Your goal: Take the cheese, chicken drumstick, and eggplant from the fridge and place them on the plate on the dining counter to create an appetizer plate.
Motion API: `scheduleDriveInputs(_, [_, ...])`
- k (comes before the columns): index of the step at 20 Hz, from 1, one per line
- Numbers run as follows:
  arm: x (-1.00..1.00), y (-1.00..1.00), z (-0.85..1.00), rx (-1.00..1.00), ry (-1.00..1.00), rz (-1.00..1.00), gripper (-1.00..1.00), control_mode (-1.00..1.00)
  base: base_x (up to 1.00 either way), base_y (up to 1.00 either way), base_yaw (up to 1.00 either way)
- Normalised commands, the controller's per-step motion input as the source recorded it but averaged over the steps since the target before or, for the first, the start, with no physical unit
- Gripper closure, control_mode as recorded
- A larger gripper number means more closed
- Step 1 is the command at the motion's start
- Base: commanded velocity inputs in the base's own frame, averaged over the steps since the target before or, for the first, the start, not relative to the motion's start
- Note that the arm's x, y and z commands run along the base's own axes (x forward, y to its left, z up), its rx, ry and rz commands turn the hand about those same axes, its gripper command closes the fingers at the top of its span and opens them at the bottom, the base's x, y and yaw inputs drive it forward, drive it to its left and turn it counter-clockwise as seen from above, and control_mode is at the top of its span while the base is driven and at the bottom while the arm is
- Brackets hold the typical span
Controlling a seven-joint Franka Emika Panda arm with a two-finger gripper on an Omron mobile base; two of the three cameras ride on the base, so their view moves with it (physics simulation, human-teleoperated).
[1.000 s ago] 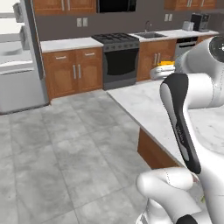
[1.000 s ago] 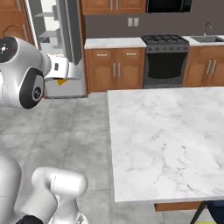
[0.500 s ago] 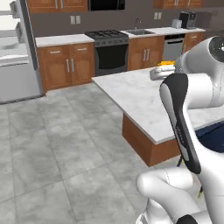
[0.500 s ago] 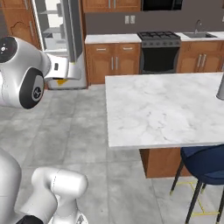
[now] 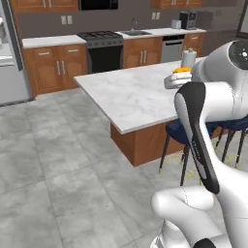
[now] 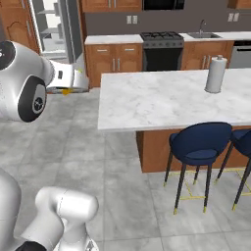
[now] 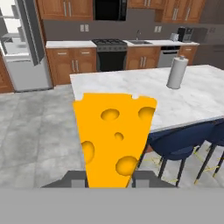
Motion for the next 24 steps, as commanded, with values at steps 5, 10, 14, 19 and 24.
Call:
scheduleDriveInputs(5, [0.0, 0.0, 0.0, 0.0, 0.0, 0.0, 1.0, 1.0, -0.28, -1.0, -0.07])
scheduleDriveInputs(10, [0.0, 0.0, 0.0, 0.0, 0.0, 0.0, 1.0, 1.0, -0.01, -1.0, -0.04])
scheduleDriveInputs(14, [0.0, 0.0, 0.0, 0.0, 0.0, 0.0, 1.0, 1.0, 0.11, -1.0, 0.0])
scheduleDriveInputs(19, [0.0, 0.0, 0.0, 0.0, 0.0, 0.0, 1.0, 1.0, 0.38, -1.0, 0.0])
scheduleDriveInputs(24, [0.0, 0.0, 0.0, 0.0, 0.0, 0.0, 1.0, 1.0, 0.44, -1.0, 0.0])
